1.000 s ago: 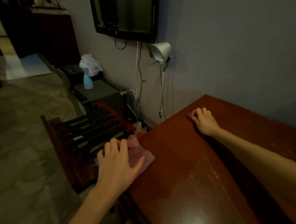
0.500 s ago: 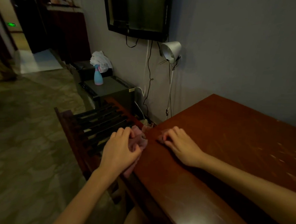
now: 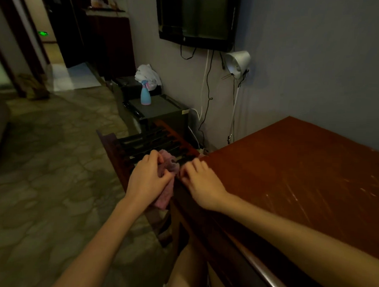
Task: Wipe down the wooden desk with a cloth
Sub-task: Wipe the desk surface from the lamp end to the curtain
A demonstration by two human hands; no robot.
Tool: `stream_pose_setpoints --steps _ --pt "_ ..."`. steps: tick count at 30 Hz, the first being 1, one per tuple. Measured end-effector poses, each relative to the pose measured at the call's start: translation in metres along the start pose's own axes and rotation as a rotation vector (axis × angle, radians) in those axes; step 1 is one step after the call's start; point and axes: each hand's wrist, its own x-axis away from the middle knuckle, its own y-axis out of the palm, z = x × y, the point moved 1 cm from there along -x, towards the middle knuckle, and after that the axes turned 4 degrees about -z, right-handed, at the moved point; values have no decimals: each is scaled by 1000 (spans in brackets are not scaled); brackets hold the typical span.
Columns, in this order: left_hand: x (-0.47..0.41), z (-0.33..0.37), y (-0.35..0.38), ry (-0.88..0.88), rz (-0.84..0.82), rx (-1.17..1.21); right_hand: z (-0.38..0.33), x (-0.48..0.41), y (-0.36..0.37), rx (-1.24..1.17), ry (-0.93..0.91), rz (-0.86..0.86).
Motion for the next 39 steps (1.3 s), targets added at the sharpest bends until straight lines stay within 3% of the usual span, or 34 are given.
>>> stream_pose_setpoints --steps 3,8,12,18,22,27,30,34,39 --pt "1 0 -1 5 10 2 4 39 -14 -74 -83 -30" --pt "8 -7 -3 13 8 -15 79 30 -31 22 230 38" --pt "20 -8 -13 16 21 -23 72 -21 -15 108 338 101" --pt "27 -6 -17 1 34 -16 -19 -1 3 62 42 12" --pt "22 4 -5 18 -10 -3 -9 67 -19 -55 -80 -42" --pt "23 17 3 68 -13 4 68 53 -41 11 262 15" --pt "30 14 1 61 8 -24 70 19 -30 86 369 84" --pt "33 10 -2 40 25 -45 12 13 -15 22 208 45" --pt "19 30 3 59 44 -38 -19 97 -28 -50 -70 -42"
